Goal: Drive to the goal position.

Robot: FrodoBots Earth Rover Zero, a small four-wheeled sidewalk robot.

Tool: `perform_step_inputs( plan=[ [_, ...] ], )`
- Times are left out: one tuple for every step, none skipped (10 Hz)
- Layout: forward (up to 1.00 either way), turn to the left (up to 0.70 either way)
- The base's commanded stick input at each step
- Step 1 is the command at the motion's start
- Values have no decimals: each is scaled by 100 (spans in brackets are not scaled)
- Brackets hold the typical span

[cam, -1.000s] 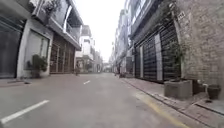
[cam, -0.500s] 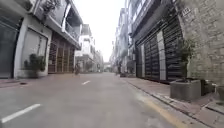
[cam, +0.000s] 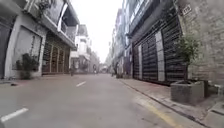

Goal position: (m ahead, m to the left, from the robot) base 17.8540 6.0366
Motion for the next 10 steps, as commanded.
perform_step_inputs(
  plan=[
    [50, 0],
    [50, 0],
    [50, 0],
    [50, 0],
    [50, 0],
    [50, 0],
    [50, 0],
    [50, 0],
    [50, 0],
    [50, 0]
  ],
)
